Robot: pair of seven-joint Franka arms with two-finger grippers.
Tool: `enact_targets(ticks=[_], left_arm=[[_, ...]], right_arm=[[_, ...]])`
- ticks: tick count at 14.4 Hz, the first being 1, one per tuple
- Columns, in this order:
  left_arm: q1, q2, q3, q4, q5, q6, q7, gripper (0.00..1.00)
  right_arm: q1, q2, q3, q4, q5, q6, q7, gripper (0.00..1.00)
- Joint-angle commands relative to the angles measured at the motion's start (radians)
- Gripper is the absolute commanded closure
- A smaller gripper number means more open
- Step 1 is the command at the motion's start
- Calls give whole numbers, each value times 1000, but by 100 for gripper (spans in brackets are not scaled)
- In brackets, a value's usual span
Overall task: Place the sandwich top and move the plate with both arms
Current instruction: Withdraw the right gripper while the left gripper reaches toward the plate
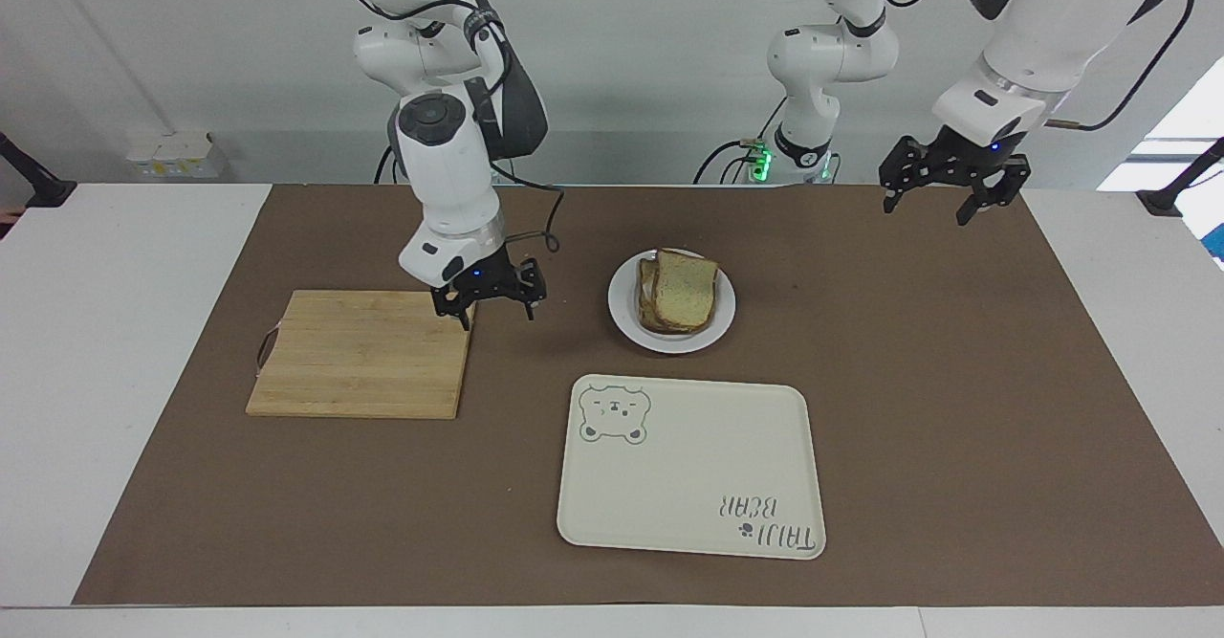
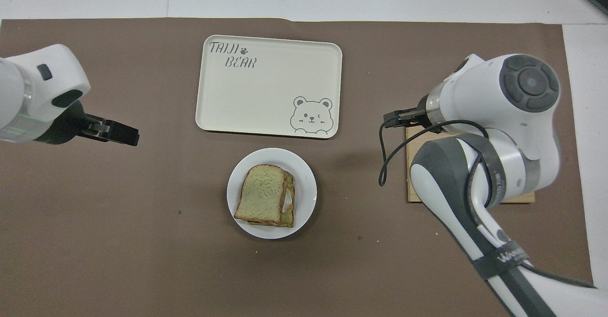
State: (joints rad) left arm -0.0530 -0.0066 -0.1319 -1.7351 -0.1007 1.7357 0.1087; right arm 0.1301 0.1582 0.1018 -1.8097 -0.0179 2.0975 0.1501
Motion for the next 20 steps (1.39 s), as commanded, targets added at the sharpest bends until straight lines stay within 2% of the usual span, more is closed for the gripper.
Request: enact_targets(ticks=[1,2,5,8,10,13,14,16,18,20], left_arm=[[-24,-15,12,-174,-72,157,8,0],[-25,-12,12,-246,-97,226,17,0],[-67,14,12,-374,-114,395,48,0],[-106,45,12,-451,-139,499,54,0],[-143,45,12,-478,-140,516,54,0],[-208,34,12,-501,-140,518,54,38],[-217,33,12,-505,-140,519,54,42],[-215,43,12,-505,-140,519,55,42],[-218,65,11,-544,-149,586,62,42],[-226,63,12,-546,-247,587,65,42]], right_arm=[[-35,-38,12,13,-57,-28,-17,0],[-37,-52,12,15,-74,-36,-17,0],[-53,-97,12,15,-77,-51,-17,0],[-67,-141,12,36,-62,-106,-4,0],[-72,-154,10,71,-54,-158,-3,0],[-72,-155,4,130,-44,-234,-1,0],[-72,-160,3,133,-44,-243,-1,0],[-72,-177,-2,133,-37,-269,-1,0],[-73,-186,-19,151,-13,-306,-1,0],[-78,-183,-43,208,9,-362,-1,0]])
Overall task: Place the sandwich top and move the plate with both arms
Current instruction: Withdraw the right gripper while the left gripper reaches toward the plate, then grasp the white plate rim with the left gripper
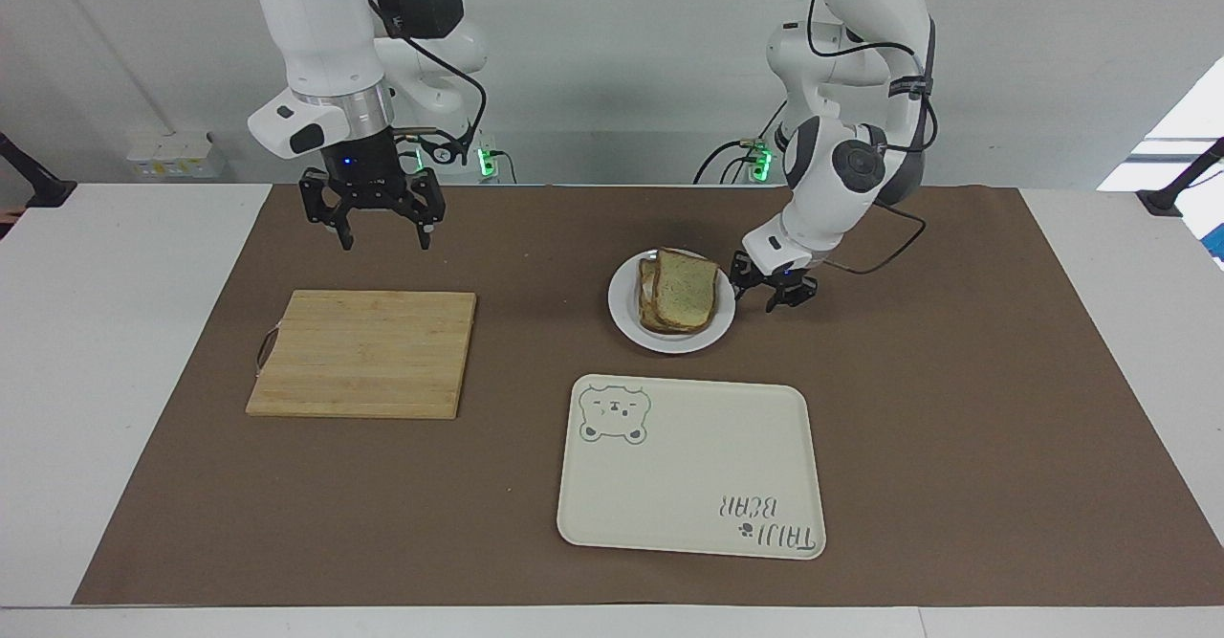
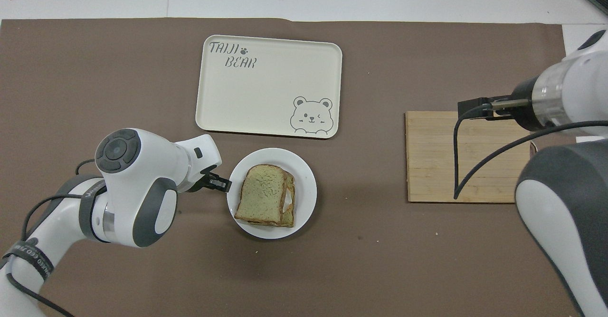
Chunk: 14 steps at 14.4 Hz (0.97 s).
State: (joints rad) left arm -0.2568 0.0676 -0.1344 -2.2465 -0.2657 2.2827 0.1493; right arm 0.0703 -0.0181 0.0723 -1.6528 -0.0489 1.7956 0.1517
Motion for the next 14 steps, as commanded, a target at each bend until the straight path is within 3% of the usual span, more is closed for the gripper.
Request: enact_targets(ticks=[1,9,14], left_arm=[[-30,-8,15,-39,-119,43,26,42],[-84,26,15,-50,-148,60,62,59],[-75,44,15,-51,-183,61,107,60]], right_arm=[[-23,-9,-17,54,46,-74,-3,0],[-49,-14,-100,119,49,-225,-15,0],[-53,-43,-175,102,41,-226,-20,0]])
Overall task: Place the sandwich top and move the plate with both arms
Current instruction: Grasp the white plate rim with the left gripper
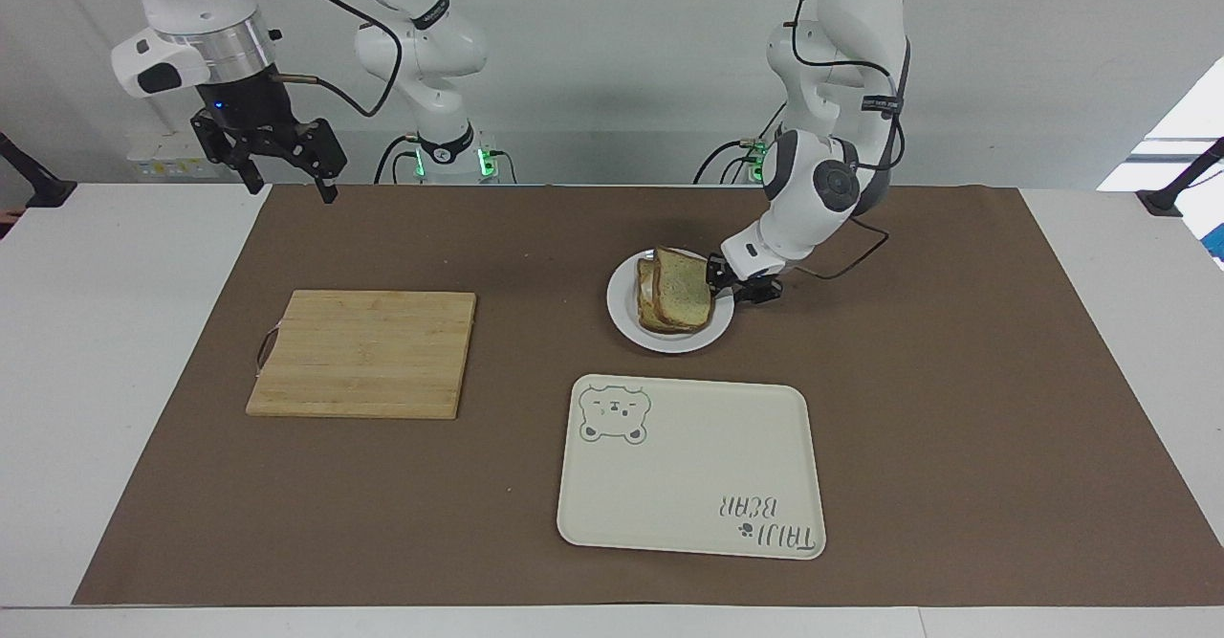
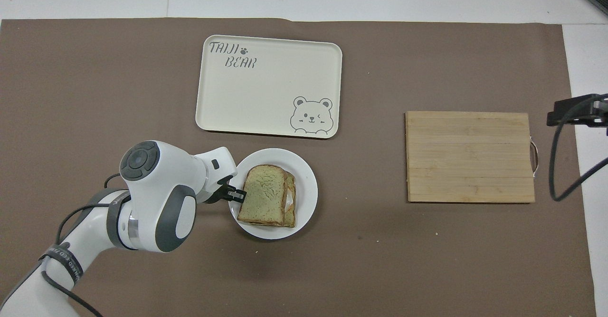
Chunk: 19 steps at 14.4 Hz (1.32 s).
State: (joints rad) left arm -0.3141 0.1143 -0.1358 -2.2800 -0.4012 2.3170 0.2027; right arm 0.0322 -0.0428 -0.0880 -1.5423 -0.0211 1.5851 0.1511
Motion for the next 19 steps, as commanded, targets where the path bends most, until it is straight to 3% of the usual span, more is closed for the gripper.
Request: enact_targets(ticks=[1,2,4,6,15,19], left_arm=[[-16,-2,16,-18,-112,22,104,62],[-16,-2,16,-22,-160,21,148,68],[-13,-2,18,-26,-186,13,158,99],[3,-2,18,-24,-223,-5,161,100],[122,-2,18,7,-488,-191,251,100],[159,-1,18,14,-534,-220,369,100]], right_arm=[[-17,-28,-21,-21,10,-14,-21,0],[-17,-38,-22,-38,3,-11,-24,0],[-29,-45,-22,-68,1,-1,-118,0],[-29,-48,-22,-97,-2,1,-220,0],[14,-61,-6,-117,0,3,-148,0],[21,-61,-4,-121,-26,0,-159,0]])
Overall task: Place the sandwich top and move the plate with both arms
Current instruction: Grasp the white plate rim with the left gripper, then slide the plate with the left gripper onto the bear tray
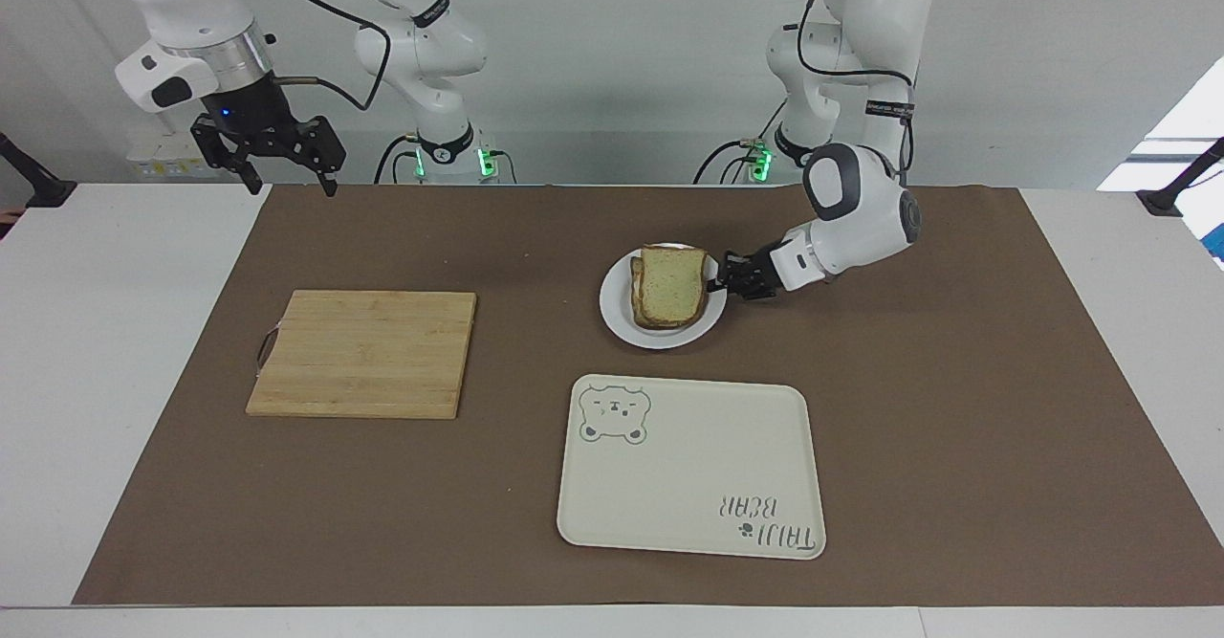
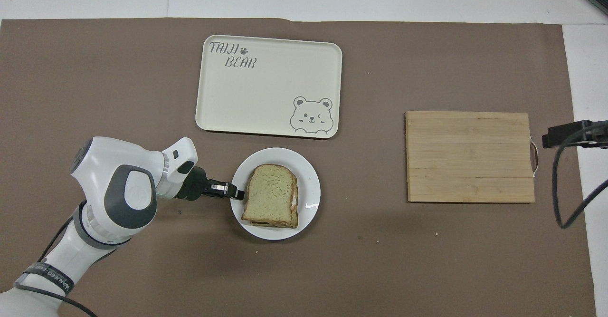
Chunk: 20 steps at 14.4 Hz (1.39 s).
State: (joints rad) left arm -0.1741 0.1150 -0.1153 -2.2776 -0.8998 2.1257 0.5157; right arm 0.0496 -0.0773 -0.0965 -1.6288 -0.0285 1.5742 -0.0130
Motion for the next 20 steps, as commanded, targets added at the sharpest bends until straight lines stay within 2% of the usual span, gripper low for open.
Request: enact_targets(ticks=[1,4,7,13,16,19,20], left_arm=[[25,-3,-1,12,-74,-52,75,100],[85,6,-1,47,-126,-160,116,100],[108,52,-1,137,-128,-220,118,100],[120,193,0,423,-116,-299,61,100],[119,299,0,614,-90,-334,-37,100],[119,483,-1,817,-90,-374,-49,100],[113,515,0,854,-88,-360,-51,100]], right_arm=[[6,-27,3,-31,-21,1,4,0],[4,-9,3,41,-39,-84,-8,0],[4,-19,3,38,-31,-96,-10,0],[4,-16,3,40,-14,-89,-10,0],[-2,-16,1,40,-14,-91,-8,0],[-1,-16,3,40,-16,-91,-10,0],[-1,-16,1,40,-15,-91,-8,0]])
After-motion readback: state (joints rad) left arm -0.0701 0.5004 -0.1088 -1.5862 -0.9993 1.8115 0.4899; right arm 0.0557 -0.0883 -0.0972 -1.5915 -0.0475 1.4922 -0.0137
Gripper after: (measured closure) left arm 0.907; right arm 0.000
